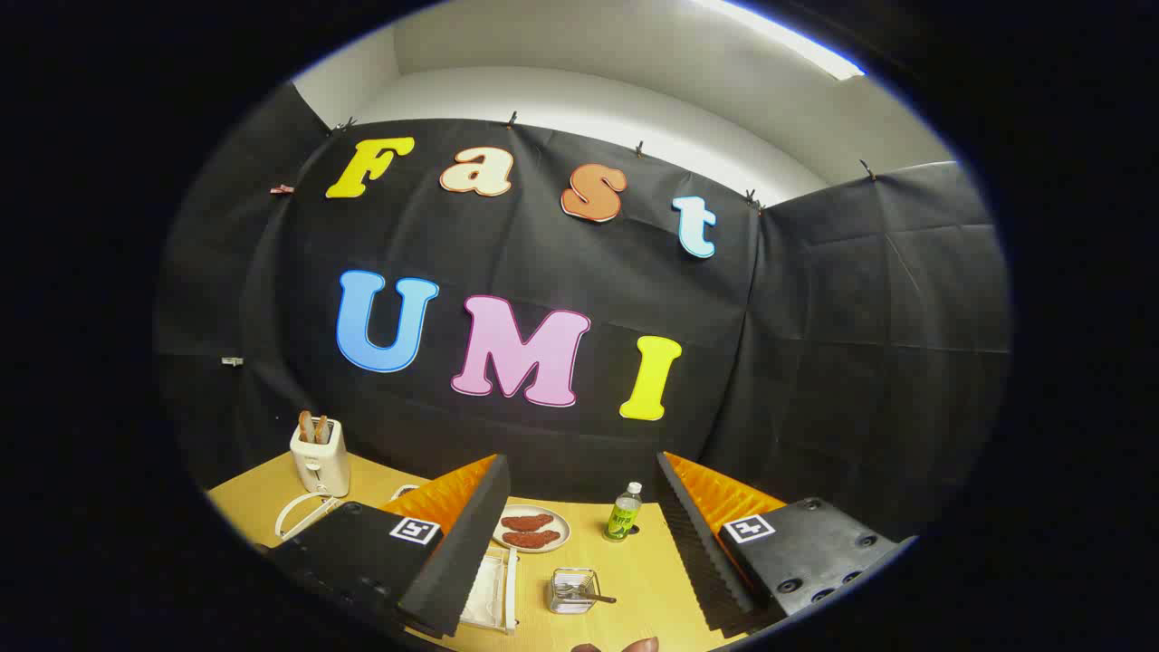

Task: Take the plate from the dish rack, then take the spoon from the basket and place it into the plate.

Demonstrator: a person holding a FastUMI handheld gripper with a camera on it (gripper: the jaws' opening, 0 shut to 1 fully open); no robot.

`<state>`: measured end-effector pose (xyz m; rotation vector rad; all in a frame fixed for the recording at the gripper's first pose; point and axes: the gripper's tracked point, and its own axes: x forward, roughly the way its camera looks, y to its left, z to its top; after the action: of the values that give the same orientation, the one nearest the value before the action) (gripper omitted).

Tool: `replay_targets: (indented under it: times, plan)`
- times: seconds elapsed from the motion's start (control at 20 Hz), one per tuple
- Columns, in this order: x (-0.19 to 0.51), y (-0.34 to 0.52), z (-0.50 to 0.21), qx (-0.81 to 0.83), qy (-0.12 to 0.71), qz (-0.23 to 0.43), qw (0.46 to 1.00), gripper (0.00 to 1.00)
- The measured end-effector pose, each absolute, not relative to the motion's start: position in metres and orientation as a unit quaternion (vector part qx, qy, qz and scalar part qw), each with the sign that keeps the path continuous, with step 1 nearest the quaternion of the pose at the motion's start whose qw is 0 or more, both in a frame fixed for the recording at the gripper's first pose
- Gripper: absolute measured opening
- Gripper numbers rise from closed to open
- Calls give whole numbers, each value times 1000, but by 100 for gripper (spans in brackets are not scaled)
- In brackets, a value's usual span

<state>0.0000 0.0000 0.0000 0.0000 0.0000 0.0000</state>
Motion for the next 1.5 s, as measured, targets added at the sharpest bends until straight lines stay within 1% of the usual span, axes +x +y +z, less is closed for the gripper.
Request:
replay_targets:
  times: [0.75,1.0,1.15,1.35,1.5]
  plan:
    - [9,25,-10,19,9,27,999,97]
    - [15,43,-17,39,30,48,998,97]
    - [25,70,-36,45,77,78,993,98]
    - [44,114,-82,49,179,129,974,98]
    - [58,147,-126,65,271,150,949,98]
